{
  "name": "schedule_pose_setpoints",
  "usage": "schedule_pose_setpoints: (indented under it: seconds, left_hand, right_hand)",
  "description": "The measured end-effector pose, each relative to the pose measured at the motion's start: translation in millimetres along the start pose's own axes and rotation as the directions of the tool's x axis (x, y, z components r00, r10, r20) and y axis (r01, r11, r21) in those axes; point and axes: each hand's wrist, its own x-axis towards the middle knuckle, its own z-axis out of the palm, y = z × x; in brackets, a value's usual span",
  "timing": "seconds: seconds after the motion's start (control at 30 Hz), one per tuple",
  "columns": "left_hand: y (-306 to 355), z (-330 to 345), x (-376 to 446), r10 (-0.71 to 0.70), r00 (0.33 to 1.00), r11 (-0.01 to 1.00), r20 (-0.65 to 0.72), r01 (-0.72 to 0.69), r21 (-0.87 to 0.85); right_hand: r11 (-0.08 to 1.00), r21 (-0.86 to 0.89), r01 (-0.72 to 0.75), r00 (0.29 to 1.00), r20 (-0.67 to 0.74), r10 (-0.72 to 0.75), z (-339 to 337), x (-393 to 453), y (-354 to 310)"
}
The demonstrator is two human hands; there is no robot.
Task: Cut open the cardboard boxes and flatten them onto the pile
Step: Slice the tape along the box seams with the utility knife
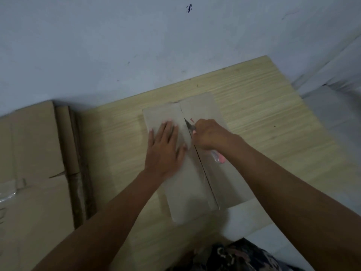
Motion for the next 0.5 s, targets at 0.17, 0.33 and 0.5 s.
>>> schedule_pose_setpoints:
  seconds: [0.17, 0.33, 0.5]
  left_hand:
    - [4, 3, -6, -0.051, 0.999, 0.997, 0.017, 0.050, 0.057]
    - [5, 2, -4, -0.058, 0.998, 0.997, -0.013, 0.059, 0.057]
    - [9, -6, -3, -0.005, 0.994, 0.996, -0.110, 0.015, 0.086]
  right_hand:
    - [0.984, -0.173, 0.035, 0.999, 0.021, -0.032, 15, -35, 14]
    - [0.982, -0.190, 0.025, 1.000, 0.021, -0.021, 29, -56, 25]
    - [0.984, -0.179, -0.012, 0.999, 0.043, 0.020, 33, -76, 39]
